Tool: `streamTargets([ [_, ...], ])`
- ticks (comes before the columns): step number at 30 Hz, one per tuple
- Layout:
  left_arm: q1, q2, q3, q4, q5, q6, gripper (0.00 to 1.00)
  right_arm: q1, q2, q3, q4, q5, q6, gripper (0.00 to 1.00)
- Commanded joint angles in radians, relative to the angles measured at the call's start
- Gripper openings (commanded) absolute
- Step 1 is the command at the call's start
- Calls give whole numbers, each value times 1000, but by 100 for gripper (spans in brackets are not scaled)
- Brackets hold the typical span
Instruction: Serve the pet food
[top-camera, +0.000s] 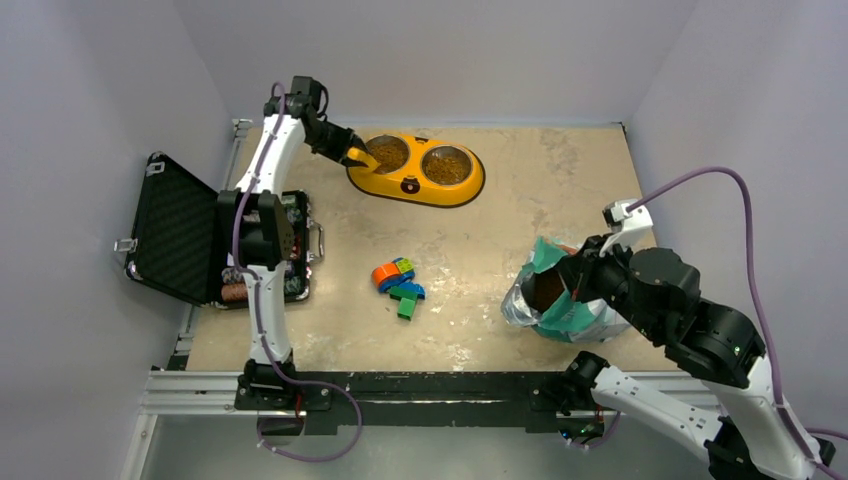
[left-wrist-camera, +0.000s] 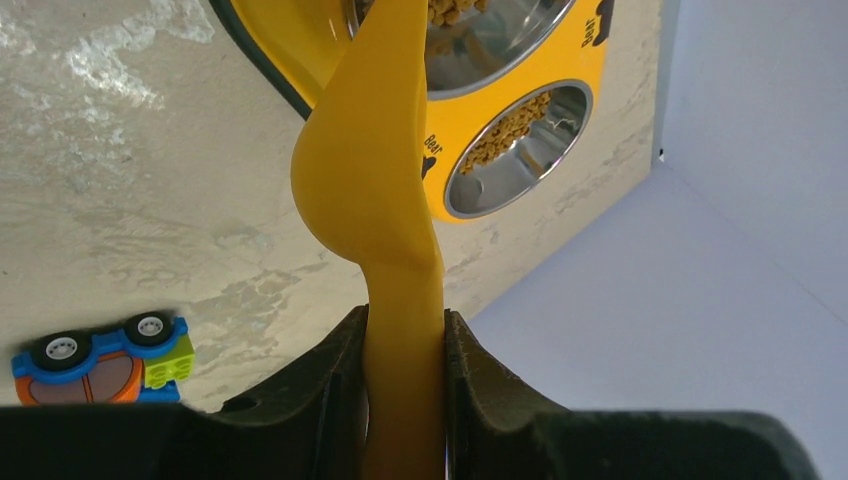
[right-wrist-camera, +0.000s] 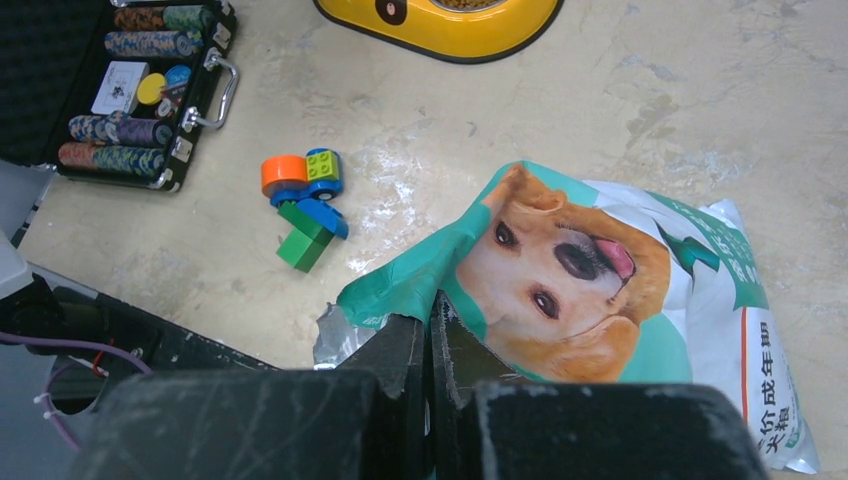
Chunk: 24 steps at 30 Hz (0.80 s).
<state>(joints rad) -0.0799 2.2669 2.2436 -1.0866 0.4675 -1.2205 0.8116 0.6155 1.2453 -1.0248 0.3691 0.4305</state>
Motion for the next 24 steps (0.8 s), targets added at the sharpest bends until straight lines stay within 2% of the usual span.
streamTargets([
  [1,-30,-28,61,-70,-32,-32,0,3,3,35,87,-31,4,0],
  [7,-32,-50,108,-95,-38,4,0,3,15,40,109,-32,-39,0],
  [14,-32,-129,62,-90,4,129,0,3,30,29,122,-71,-39,0],
  [17,-37,-208,-46,15,96,231,0,3,49,28,135,-84,-56,0],
  [21,-91,-351,-203,12,119,443,0,3,82,40,158,-108,-61,0],
  [24,-183,-534,-478,64,96,570,0,3,97,28,175,-135,-58,0],
])
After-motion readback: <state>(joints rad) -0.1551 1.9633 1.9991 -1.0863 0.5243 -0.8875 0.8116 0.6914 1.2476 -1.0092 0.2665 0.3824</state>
